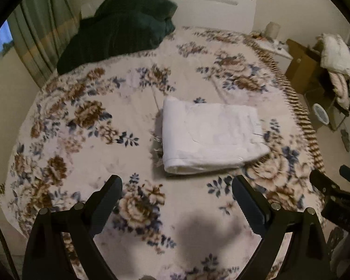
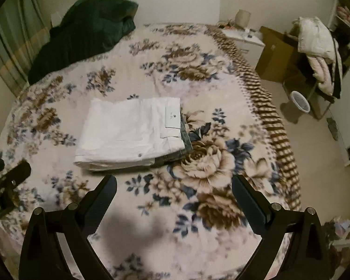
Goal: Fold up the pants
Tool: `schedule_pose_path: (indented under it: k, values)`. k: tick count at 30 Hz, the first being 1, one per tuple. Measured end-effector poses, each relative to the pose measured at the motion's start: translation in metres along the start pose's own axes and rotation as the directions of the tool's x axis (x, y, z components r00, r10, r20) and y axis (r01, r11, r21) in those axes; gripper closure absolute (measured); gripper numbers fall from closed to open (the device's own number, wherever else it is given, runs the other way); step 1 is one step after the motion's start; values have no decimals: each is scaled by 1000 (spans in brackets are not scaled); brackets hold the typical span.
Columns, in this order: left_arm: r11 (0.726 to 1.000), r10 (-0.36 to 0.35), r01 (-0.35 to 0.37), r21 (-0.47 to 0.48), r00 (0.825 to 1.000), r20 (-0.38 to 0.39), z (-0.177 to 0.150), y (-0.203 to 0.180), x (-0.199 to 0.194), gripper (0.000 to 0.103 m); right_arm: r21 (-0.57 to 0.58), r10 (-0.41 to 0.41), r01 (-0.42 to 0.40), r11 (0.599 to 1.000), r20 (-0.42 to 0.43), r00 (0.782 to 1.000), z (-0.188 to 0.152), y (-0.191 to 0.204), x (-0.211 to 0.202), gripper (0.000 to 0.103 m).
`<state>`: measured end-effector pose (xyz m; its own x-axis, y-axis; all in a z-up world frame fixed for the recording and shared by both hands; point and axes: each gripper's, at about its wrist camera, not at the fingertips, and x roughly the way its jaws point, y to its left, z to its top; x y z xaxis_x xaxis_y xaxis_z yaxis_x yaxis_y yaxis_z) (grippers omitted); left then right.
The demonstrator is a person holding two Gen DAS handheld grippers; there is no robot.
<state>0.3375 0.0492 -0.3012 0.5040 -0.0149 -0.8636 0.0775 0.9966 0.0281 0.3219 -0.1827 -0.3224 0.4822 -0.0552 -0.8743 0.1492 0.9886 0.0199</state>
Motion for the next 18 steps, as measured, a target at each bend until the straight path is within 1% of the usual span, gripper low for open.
schedule_pose_path:
  k: [2,3,5,10,11,13,14,15,18]
  values:
    - [1000,1,-1,9,1000,23,-7,1,-33,7,2,-19,19,1000,36,999,-10,1,-46,2]
    - [1000,-7,7,11,999,37,-10,3,-50,7,5,-22,21,1000,48,999,-15,1,-63,2]
    - [1000,6,-7,15,997,71,-20,6,-94,7,4,-39,39,999,79,996,-28,2,-109,2]
    - [1000,-10,11,-9,992,127,-44,14,-176,7,9,-35,34,999,123,992,-61,2,-206,2]
    - [1000,-9,11,-10,991,135,-48,14,-187,7,3,-31,31,1000,137,990,-68,2,-230,2]
    - [1000,-19,21,-14,988,151,-57,14,-214,7,-10,-28,30,999,161,987,-77,3,-263,2]
    - [1000,-15,19,-19,987,163,-62,14,-227,7,-22,-28,32,999,182,983,-83,4,-286,2]
    - [1000,-12,15,-17,985,173,-66,12,-239,7,-28,-28,34,999,196,980,-87,5,-301,2]
    - [1000,-10,14,-14,976,219,-76,6,-279,7,-52,-12,25,998,237,971,-101,8,-354,2]
